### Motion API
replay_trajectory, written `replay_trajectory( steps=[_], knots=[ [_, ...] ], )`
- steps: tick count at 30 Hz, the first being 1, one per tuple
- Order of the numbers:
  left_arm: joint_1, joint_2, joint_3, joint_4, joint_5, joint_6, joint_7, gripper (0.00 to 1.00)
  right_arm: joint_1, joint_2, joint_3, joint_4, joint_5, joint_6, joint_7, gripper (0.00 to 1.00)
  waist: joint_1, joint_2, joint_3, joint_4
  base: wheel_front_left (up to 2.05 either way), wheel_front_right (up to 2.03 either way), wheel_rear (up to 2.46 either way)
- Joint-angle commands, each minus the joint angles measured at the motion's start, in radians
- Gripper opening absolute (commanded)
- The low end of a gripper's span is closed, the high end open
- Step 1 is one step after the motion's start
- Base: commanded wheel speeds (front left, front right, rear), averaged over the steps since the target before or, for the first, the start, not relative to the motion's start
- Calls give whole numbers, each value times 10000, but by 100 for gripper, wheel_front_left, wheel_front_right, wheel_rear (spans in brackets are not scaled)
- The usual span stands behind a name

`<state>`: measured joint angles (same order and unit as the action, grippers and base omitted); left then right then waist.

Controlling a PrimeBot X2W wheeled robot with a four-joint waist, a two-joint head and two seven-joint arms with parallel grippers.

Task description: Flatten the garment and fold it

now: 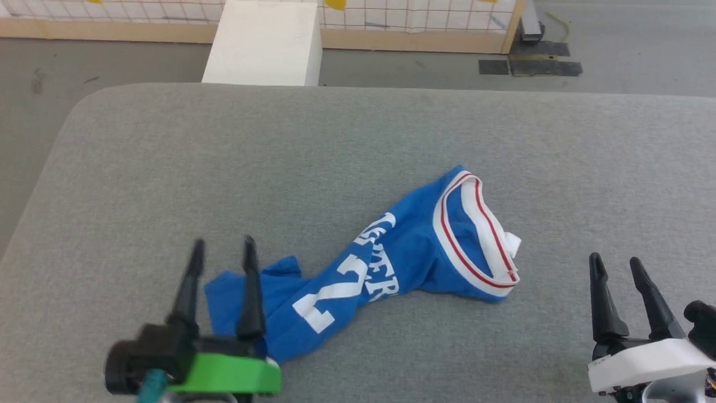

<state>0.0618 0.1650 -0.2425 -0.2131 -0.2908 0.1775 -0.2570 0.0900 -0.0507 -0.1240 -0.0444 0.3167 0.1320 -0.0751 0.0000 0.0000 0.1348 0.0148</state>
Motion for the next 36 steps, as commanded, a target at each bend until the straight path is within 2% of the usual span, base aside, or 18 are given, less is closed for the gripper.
replay_trajectory(
  steps=[1,9,16,23,29,31,36],
  knots=[
    [232,-58,-40,143,309,-33,-41,100,161,5,4,43,60,-13,-36,100,0,0,13,-75,0,0,0],
    [455,-679,382,565,639,-553,-45,100,58,5,81,-55,-288,-13,542,100,0,0,219,5,0,0,0],
    [216,-980,612,784,704,-956,-46,100,-966,-43,677,-728,-994,-13,2500,100,0,0,549,149,0,0,0],
    [-25,-1112,537,1106,632,-1134,-46,100,-2343,-1037,1559,-397,-264,-13,5018,100,0,0,940,391,0,0,0],
    [-323,-1142,351,1372,500,-1143,-47,100,-2929,-1896,2361,728,-7,-13,6643,100,0,0,1171,902,0,0,0],
    [-347,-1143,312,1405,382,-1067,-47,100,-2953,-2092,2679,989,66,-13,6928,100,0,0,1196,1066,0,0,0],
    [-362,-1145,237,1487,256,-997,-47,100,-2892,-2302,3179,1615,132,-13,6634,100,0,0,1219,1411,0,0,0]
  ],
)
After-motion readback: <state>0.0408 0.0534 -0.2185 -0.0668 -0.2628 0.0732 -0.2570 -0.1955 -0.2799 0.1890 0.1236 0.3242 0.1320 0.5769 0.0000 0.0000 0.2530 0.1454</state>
